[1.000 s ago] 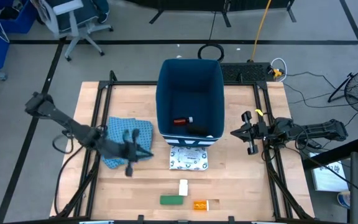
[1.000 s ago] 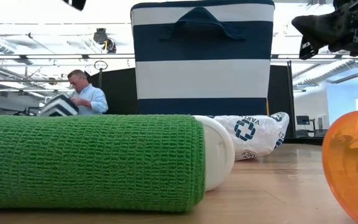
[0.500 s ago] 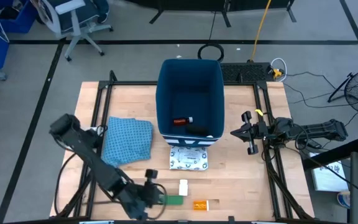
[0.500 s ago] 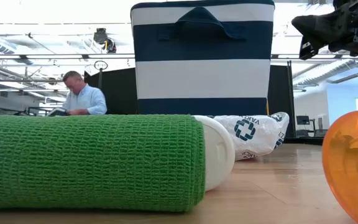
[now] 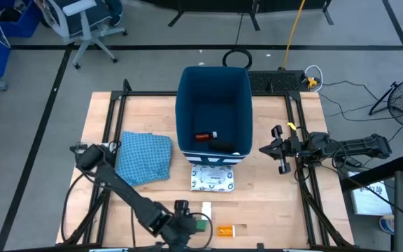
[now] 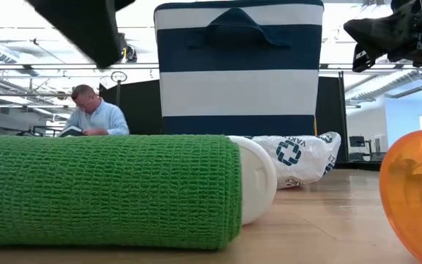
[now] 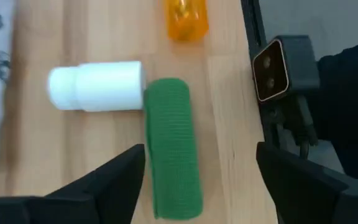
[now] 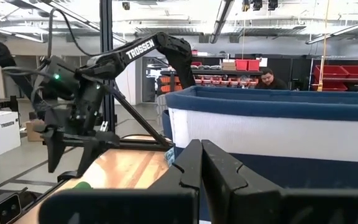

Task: Pick & place medical supplies in basket/bin
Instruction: Put the green bandage into the blue bin

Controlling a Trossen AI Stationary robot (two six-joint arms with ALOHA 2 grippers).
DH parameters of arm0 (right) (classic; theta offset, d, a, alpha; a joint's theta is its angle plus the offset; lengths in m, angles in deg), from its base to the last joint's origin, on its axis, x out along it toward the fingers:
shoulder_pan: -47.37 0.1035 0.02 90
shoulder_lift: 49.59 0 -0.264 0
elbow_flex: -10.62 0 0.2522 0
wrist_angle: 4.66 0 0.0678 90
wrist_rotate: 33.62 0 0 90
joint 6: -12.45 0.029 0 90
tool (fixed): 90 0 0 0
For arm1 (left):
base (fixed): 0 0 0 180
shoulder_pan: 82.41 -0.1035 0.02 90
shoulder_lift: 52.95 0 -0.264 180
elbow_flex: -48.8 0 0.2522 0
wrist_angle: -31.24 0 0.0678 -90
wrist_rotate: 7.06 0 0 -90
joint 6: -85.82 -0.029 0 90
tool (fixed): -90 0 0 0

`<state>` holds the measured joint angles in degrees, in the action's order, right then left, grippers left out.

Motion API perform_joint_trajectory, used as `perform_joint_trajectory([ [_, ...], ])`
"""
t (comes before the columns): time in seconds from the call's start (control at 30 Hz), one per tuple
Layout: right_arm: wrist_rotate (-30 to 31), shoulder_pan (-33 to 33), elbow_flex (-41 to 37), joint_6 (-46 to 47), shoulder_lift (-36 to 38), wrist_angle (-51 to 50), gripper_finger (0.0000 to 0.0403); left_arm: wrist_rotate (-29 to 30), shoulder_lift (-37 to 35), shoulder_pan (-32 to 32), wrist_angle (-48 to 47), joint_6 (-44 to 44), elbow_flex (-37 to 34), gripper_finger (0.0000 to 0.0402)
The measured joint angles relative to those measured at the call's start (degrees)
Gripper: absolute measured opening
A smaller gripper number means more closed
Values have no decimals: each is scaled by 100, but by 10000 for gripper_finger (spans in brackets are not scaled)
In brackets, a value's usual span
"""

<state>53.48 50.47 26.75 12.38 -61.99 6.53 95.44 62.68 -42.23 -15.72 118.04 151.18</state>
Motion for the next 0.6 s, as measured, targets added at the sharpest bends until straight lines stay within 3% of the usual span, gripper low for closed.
perform_joint_trajectory([
  [0.33, 9, 1, -2, 92, -366, 6, 0, -197, 609, -106, -7, -36, 0, 318],
  [0.6, 9, 0, -2, 241, -775, 99, 0, -216, 704, -339, 0, -26, 0, 271],
])
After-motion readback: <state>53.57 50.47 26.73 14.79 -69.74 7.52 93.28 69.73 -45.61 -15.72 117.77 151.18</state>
